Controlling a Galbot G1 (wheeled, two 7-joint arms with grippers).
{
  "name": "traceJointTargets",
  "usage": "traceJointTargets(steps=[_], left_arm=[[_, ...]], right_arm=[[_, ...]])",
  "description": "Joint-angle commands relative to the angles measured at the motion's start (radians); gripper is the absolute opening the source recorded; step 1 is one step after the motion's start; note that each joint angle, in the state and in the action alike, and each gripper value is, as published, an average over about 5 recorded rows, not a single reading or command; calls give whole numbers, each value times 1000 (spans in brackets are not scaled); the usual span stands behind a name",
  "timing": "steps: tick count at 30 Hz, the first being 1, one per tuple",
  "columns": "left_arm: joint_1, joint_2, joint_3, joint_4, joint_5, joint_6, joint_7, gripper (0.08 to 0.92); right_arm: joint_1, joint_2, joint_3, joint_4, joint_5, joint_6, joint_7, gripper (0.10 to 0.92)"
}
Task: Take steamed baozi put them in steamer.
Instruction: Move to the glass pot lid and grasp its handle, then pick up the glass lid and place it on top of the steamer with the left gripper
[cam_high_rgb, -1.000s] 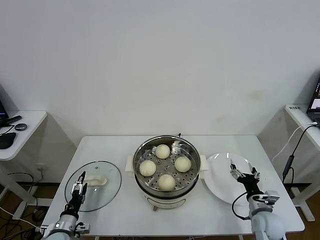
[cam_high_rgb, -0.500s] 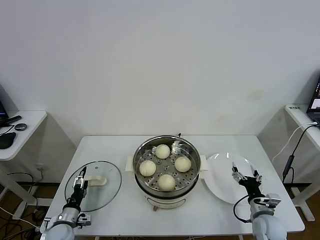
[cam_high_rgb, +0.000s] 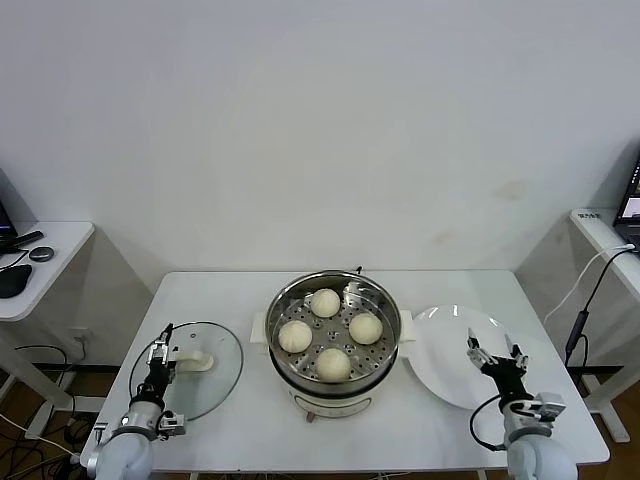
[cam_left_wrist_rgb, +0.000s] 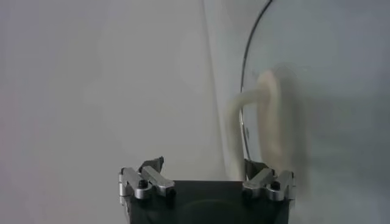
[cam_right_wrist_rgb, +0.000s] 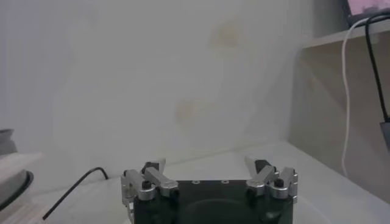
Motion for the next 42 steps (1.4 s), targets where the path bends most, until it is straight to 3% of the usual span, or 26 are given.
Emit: traceJointTargets(steps=[1, 9, 21, 24, 31, 35, 38, 42], left_arm=[[-33, 5, 0, 36, -43, -2, -15, 823], [-16, 4, 8, 41, -104, -4, -11, 784], [-10, -9, 6, 32, -162, 16, 15, 446], [15, -22, -11, -52, -185, 86, 60, 360], [82, -78, -26, -355, -205, 418, 183, 183], [100, -86, 3, -477, -161, 539, 202, 174], [92, -105, 21, -546, -52, 646, 262, 174], [85, -161, 24, -629, 93, 681, 349, 174]], right_arm=[[-1, -2, -3, 5, -2, -1, 0, 823], [0, -2, -6, 8, -5, -3, 0, 823], [-8, 0, -5, 17, -12, -2, -1, 823], [-6, -2, -6, 19, -12, -5, 0, 823], [8, -1, -15, 21, -9, -13, 1, 823], [17, 4, -25, 27, -9, -19, 2, 823], [22, 6, -28, 32, -9, -25, 2, 823], [21, 7, -28, 38, -8, -29, 2, 823]])
